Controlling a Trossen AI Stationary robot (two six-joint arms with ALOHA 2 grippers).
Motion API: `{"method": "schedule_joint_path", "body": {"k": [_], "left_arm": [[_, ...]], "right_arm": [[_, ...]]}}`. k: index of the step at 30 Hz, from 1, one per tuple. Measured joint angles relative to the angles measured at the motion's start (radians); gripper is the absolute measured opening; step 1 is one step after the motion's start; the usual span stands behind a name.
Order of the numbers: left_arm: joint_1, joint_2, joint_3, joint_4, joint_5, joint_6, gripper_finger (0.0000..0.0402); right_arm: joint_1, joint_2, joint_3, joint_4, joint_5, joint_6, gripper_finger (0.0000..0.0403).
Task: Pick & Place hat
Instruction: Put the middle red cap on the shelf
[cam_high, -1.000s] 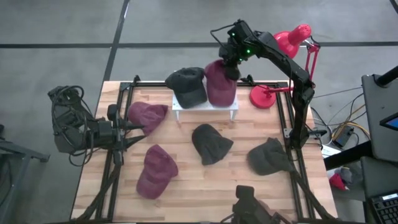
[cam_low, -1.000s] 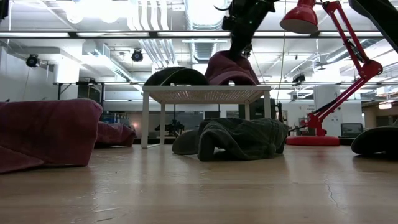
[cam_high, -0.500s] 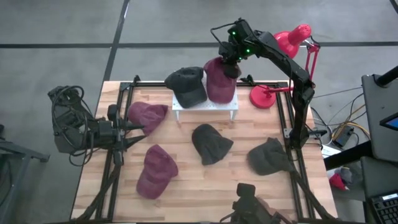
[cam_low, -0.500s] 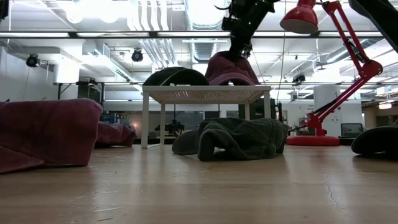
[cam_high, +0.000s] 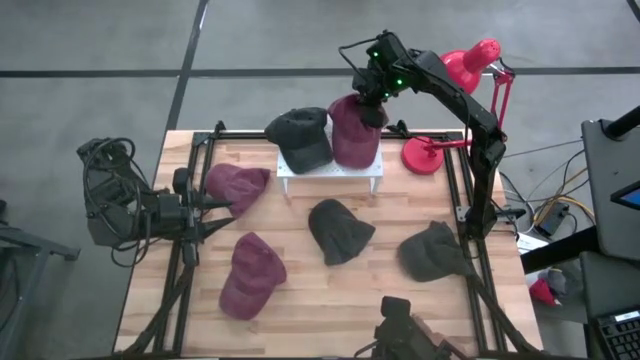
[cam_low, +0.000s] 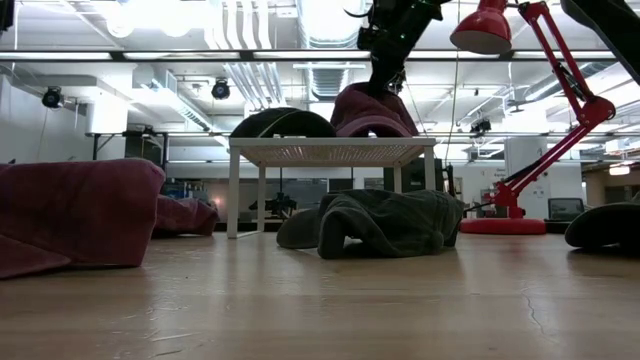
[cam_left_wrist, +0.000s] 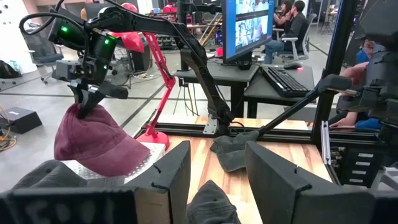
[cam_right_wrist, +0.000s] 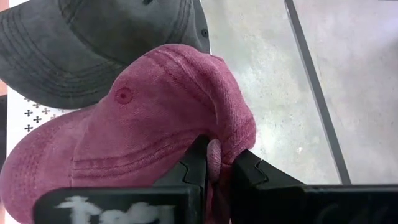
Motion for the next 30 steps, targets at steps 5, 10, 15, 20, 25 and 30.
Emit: {"method": "schedule_joint_path", "body": {"k": [5,10,15,20,25,30], "left_arm": [[0.0,0.0,0.0,0.0,0.0,-0.005,0.0151],[0.0,0.0,0.0,0.0,0.0,-0.005,0.0151],[0.0,0.0,0.0,0.0,0.0,-0.005,0.0151],[0.0,0.0,0.0,0.0,0.0,-0.005,0.0151],[0.0,0.0,0.0,0.0,0.0,-0.006,0.0151],[0.0,0.0,0.0,0.0,0.0,-0.011,0.0151]], "right_arm": [[0.0,0.0,0.0,-0.002,-0.003,0.0,0.0029],[0.0,0.0,-0.001,-0.02,-0.003,-0.001,0.0033],[0.0,0.0,-0.003,-0.023,-0.003,-0.001,0.0064],[0.0,0.0,-0.003,-0.018,-0.003,-0.008,0.0104],[0.001,0.0,-0.003,-0.014,0.012,-0.031,0.0135],[0.002,0.0,-0.003,-0.008,0.038,-0.056,0.0156]]}}
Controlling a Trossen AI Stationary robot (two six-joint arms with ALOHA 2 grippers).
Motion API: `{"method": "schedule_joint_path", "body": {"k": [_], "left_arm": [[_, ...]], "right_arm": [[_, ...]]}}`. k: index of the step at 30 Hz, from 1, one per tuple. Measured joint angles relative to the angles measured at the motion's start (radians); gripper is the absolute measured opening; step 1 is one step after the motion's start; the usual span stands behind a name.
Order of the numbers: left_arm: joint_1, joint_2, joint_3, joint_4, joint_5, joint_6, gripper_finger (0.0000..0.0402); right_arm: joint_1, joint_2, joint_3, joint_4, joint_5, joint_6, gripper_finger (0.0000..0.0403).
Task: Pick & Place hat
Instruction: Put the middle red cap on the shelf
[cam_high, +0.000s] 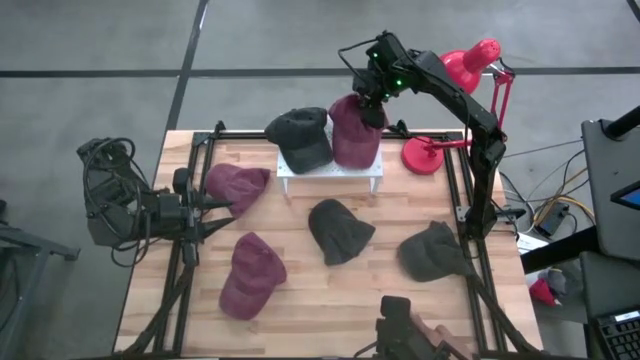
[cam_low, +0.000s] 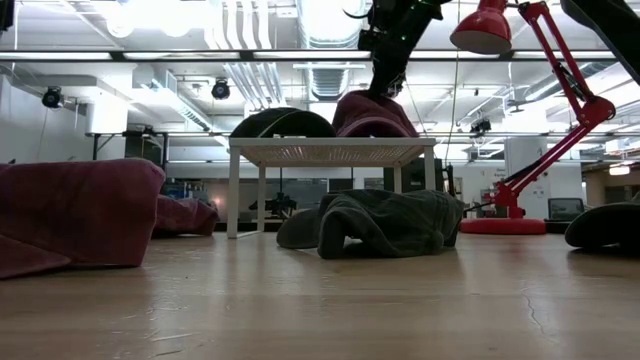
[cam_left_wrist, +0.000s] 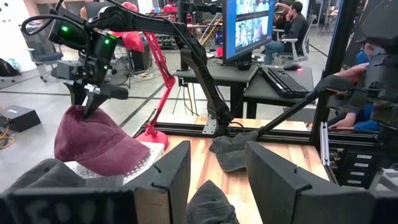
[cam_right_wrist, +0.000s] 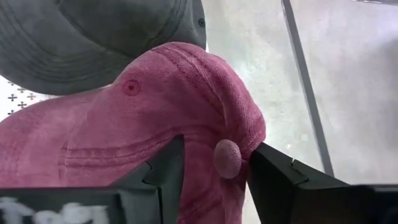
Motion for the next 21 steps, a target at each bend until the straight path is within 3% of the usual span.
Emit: {"method": "schedule_joint_path", "body": {"k": [21], "left_arm": [[0.0,0.023,0.0,0.0,0.0,-0.012,0.0152]], "right_arm": [[0.0,0.0,-0.008,0.04,0.054,-0.015,0.0209]]}}
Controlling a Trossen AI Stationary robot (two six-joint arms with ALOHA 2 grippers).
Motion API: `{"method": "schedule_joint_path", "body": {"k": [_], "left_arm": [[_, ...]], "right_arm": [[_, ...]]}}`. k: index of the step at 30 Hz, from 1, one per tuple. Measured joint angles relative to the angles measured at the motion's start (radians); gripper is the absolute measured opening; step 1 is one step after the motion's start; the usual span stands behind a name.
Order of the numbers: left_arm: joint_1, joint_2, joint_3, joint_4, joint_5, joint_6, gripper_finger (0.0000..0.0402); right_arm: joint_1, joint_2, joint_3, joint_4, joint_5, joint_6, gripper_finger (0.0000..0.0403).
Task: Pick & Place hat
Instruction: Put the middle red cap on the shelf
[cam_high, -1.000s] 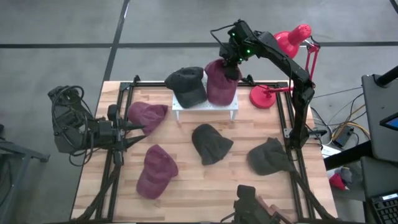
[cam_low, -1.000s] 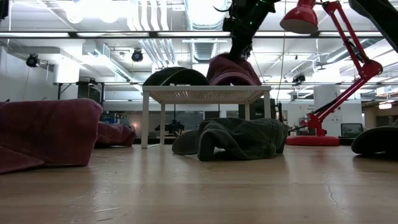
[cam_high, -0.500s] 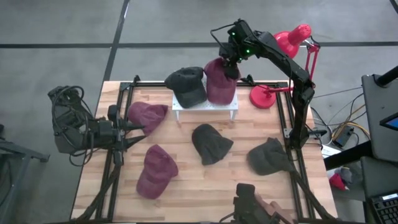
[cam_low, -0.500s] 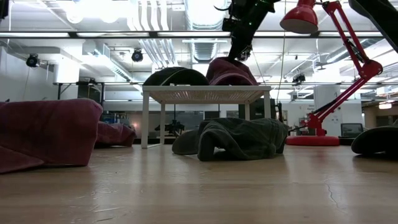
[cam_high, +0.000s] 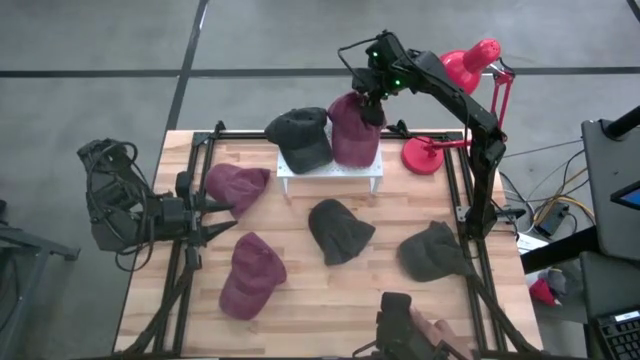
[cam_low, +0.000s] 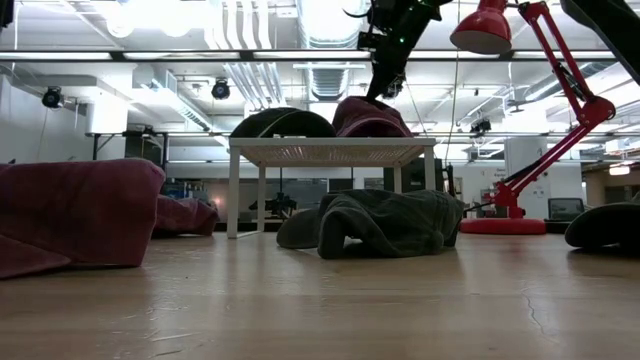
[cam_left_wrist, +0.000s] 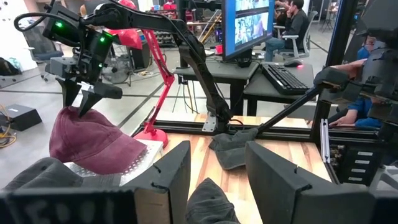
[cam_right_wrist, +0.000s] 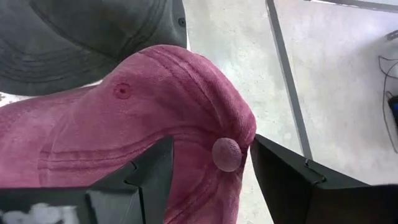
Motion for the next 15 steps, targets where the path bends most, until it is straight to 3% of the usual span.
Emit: {"method": "schedule_joint_path", "body": {"k": [15], "left_arm": [[0.0,0.0,0.0,0.002,0.0,-0.004,0.0152]], "right_arm": [[-0.001,0.0,0.0,0.013,0.076,-0.054,0.0236]]}}
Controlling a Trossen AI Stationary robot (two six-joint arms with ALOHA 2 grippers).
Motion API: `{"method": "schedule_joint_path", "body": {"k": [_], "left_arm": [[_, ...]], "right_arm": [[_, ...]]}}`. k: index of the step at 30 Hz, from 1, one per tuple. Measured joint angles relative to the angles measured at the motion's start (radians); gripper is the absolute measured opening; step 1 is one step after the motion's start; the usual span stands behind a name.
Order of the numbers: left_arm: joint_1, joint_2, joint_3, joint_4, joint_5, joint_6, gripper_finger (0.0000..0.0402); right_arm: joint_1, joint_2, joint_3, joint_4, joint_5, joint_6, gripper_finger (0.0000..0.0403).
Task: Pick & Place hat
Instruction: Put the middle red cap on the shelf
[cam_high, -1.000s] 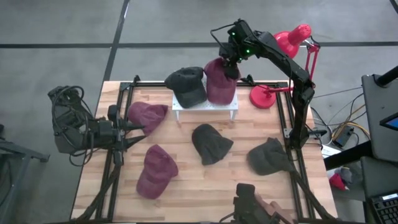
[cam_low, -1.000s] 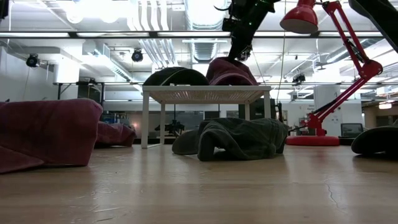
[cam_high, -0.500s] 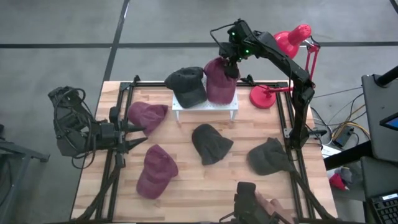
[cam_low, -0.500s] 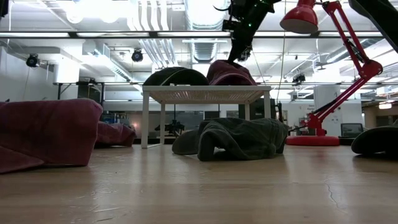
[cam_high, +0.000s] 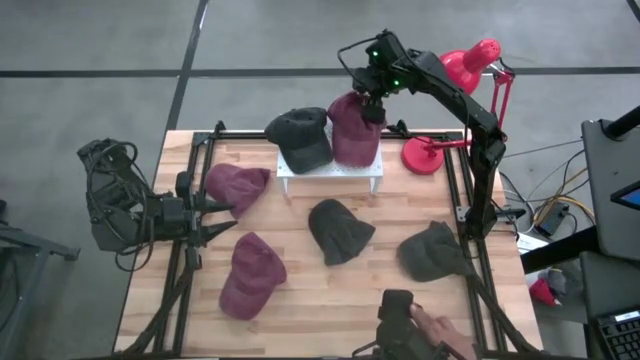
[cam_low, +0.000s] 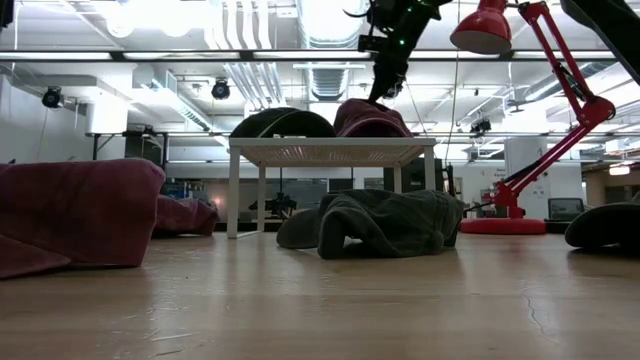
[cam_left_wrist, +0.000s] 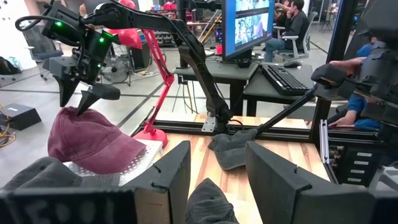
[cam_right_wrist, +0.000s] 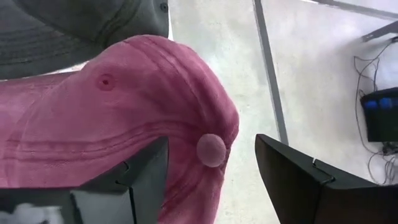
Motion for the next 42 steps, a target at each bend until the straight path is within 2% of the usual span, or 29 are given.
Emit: {"method": "schedule_joint_path", "body": {"k": [10,27,32,42], "left_arm": [[0.0,0.0,0.0,0.001,0.0,-0.001,0.0152],[0.0,0.0,0.0,0.001,0.0,-0.003,0.0152],[0.001,0.0,0.0,0.001,0.0,-0.003,0.0152],[0.001,0.001,0.0,0.001,0.0,0.003,0.0152]], "right_arm": [[0.001,0.0,0.0,0.047,0.072,-0.032,0.0261],[0.03,-0.037,0.0,0.065,0.073,-0.112,0.028],[0.031,-0.068,0.029,0.163,0.075,0.027,0.0284],[0.034,-0.082,0.094,0.169,0.073,0.515,0.0271]]}}
